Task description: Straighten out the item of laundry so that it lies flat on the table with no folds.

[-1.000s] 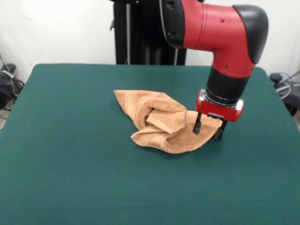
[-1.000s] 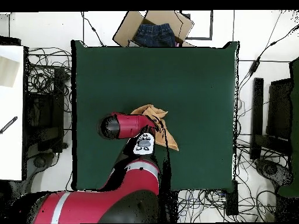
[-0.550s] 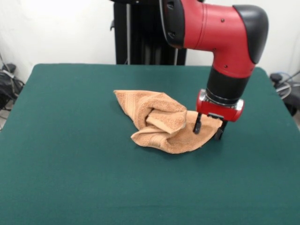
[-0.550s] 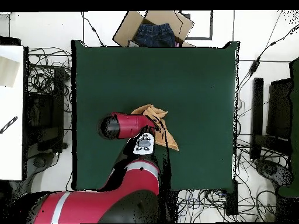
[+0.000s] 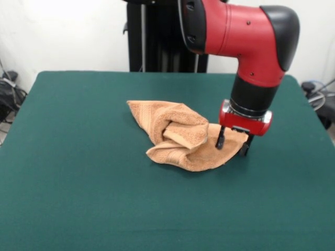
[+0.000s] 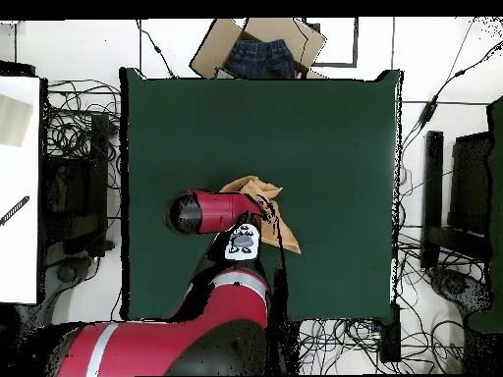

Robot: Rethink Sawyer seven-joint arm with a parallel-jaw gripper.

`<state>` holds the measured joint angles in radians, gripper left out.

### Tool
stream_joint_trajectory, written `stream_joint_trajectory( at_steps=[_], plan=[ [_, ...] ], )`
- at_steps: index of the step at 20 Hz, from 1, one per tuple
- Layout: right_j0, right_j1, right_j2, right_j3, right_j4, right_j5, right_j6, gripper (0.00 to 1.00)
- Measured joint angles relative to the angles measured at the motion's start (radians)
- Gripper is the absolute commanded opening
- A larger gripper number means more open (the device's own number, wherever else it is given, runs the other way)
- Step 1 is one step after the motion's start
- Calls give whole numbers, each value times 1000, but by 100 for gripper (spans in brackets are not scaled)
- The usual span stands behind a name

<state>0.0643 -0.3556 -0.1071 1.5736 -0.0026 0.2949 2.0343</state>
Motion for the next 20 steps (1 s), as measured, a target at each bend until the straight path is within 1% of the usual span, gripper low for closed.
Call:
stream_joint_trajectory(
  at_steps=[14, 20],
  plan=[
    [0, 1, 0, -1, 0, -2, 0, 100],
    [0, 12, -2, -18, 0, 0, 0, 100]
  ],
)
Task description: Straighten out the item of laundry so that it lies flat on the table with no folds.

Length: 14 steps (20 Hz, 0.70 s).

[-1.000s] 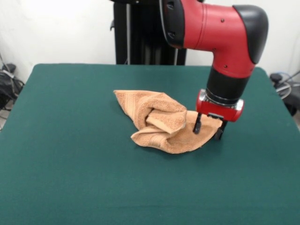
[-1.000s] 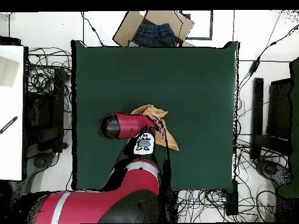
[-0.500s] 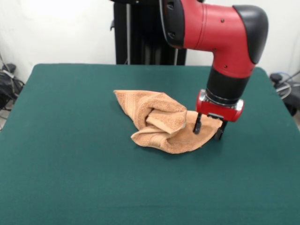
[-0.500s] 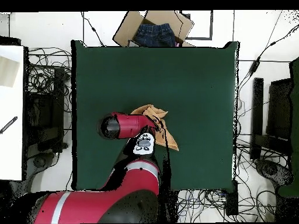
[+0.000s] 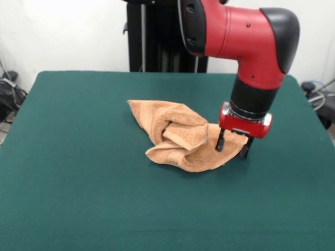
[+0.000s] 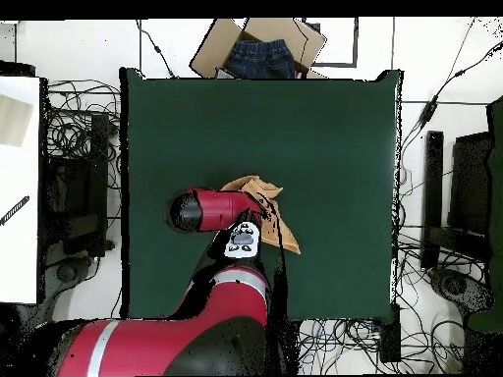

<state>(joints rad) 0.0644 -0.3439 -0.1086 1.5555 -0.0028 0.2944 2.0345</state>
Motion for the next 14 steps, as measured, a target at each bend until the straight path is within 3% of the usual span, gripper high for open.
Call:
stream_joint_trajectory(
  at_steps=[14],
  plan=[
    [-10, 18, 3, -64, 0, 96, 0, 100]
  ],
)
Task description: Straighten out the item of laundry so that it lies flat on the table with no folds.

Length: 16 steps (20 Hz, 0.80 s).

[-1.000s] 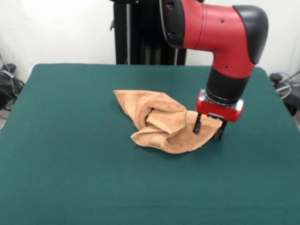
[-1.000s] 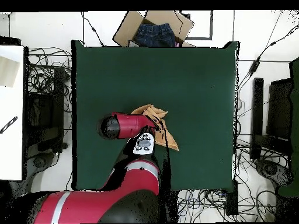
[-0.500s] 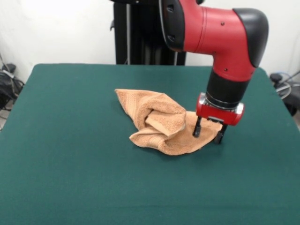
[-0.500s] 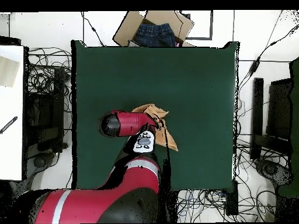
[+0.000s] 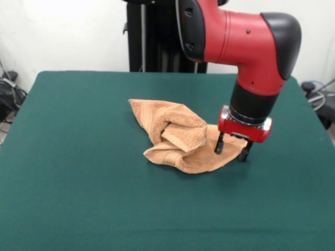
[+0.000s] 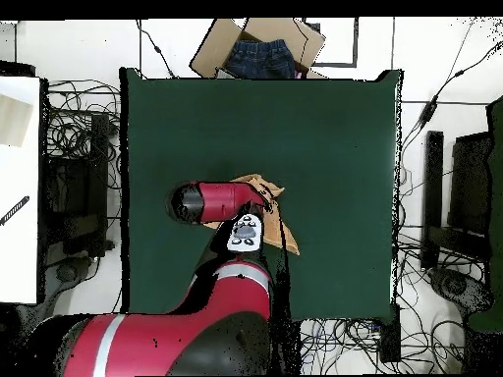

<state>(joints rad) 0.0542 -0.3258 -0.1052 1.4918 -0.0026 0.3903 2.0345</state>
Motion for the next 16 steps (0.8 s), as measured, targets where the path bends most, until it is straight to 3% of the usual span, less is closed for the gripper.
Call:
stream_joint_trajectory(
  at_steps=[16],
  plan=[
    [-36, 8, 30, -38, 0, 84, 0, 100]
  ],
)
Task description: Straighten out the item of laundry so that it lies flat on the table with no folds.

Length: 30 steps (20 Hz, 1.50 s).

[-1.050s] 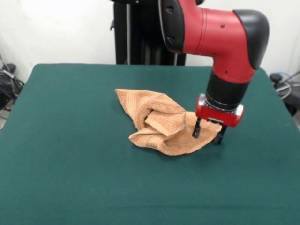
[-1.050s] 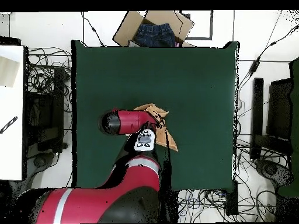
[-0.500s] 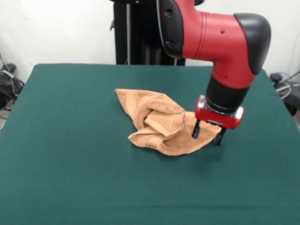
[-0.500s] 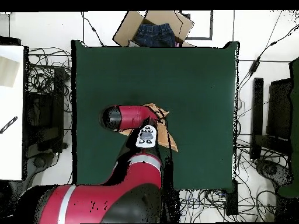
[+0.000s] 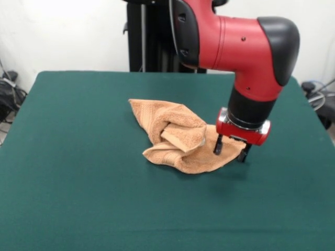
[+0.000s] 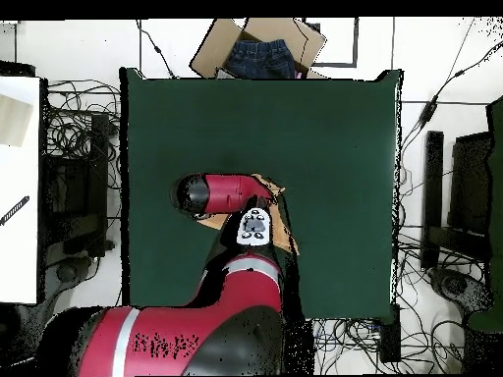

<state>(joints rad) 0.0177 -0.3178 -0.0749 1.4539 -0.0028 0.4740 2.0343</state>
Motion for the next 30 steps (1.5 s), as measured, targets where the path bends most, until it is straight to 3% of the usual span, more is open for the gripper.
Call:
stream_joint_trajectory(
  at_steps=[30],
  plan=[
    [-29, 5, 25, -23, 0, 55, 0, 100]
  ],
)
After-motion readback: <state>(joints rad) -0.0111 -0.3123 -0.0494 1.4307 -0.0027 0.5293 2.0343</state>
